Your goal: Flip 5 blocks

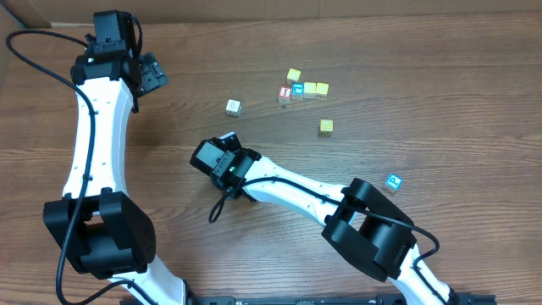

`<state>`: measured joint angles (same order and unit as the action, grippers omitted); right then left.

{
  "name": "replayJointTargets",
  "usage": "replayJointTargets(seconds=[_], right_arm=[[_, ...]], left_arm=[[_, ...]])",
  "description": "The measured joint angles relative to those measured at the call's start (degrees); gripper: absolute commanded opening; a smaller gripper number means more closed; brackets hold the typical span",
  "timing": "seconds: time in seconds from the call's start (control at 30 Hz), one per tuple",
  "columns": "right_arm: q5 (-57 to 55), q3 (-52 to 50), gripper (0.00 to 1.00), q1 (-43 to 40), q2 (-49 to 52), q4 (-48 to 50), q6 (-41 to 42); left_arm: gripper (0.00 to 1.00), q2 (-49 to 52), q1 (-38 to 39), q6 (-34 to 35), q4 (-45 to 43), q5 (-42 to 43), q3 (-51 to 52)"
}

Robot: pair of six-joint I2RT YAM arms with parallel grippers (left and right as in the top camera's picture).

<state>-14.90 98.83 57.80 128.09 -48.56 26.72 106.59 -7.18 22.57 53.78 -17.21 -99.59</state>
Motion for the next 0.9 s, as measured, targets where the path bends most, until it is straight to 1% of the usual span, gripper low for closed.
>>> replayJointTargets(seconds=[0.9], right_arm=[[-1.0,0.0,0.04,0.0,0.0,-3.1,0.0]], left_arm=[[1.0,0.0,0.0,0.0,0.0,0.0,0.0]])
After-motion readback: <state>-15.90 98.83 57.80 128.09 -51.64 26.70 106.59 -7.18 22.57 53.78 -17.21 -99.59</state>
